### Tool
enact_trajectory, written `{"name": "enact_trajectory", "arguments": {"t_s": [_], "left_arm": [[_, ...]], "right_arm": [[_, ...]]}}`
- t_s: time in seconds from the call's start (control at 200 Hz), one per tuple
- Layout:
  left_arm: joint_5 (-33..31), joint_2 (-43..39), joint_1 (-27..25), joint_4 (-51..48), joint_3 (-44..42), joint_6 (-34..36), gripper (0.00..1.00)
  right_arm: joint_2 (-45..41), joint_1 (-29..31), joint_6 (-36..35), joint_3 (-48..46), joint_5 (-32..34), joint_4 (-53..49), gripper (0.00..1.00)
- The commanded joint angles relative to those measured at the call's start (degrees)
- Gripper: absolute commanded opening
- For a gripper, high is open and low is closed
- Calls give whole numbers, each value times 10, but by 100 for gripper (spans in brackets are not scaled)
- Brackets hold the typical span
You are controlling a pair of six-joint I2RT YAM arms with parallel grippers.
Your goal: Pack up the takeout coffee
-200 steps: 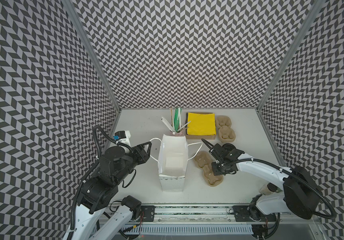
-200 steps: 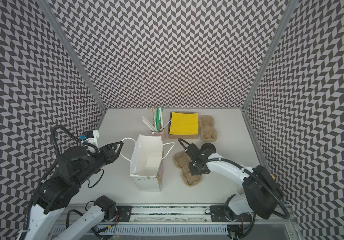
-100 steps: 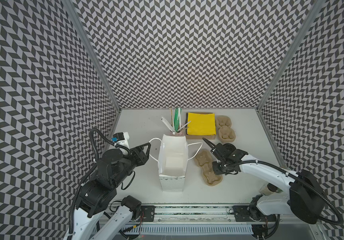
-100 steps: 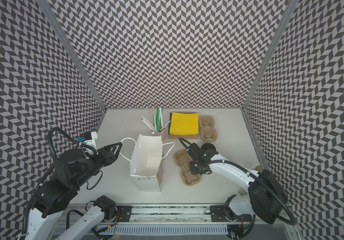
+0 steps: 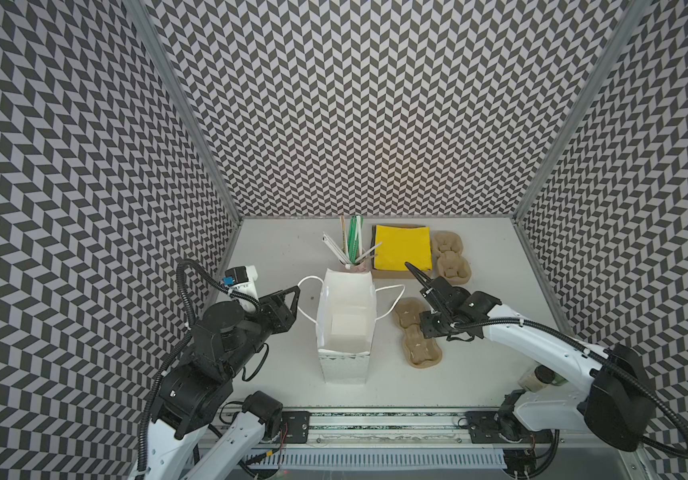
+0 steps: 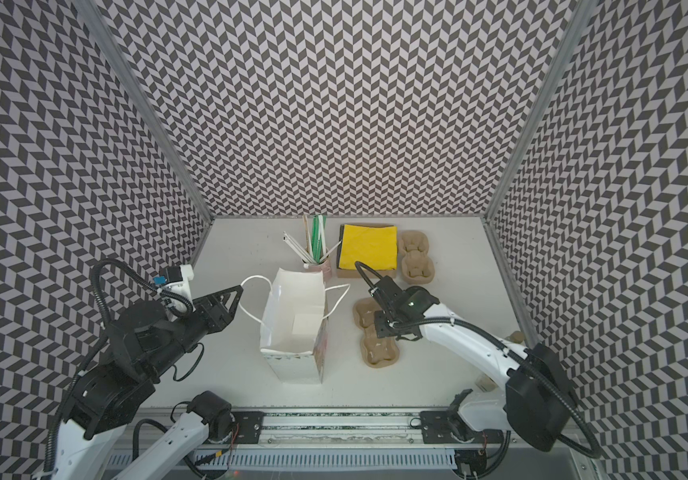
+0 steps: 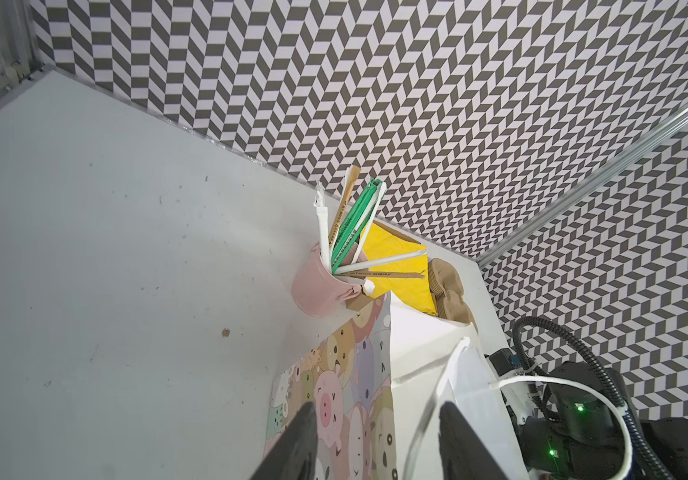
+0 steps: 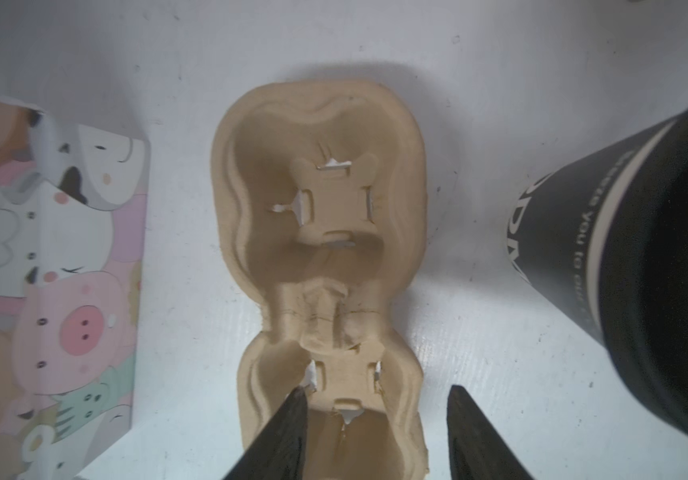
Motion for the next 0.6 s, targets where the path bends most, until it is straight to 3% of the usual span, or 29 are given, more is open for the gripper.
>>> {"name": "enact_trajectory", "arguments": {"t_s": [0.0, 0.265, 0.426, 0.596], "left_arm": [[-28, -16, -1, 24, -7, 30, 49], [-48, -28, -1, 34, -30, 54, 49], [-55, -48, -1, 41, -43, 64, 49], [-60, -54, -1, 44, -52, 72, 49]], "right_arm": [[10, 11, 25, 9, -13, 36, 57], [68, 38, 43, 25, 8, 41, 54], [98, 38, 38, 32, 11, 43, 44], [129, 37, 29, 48, 15, 39, 45]]}}
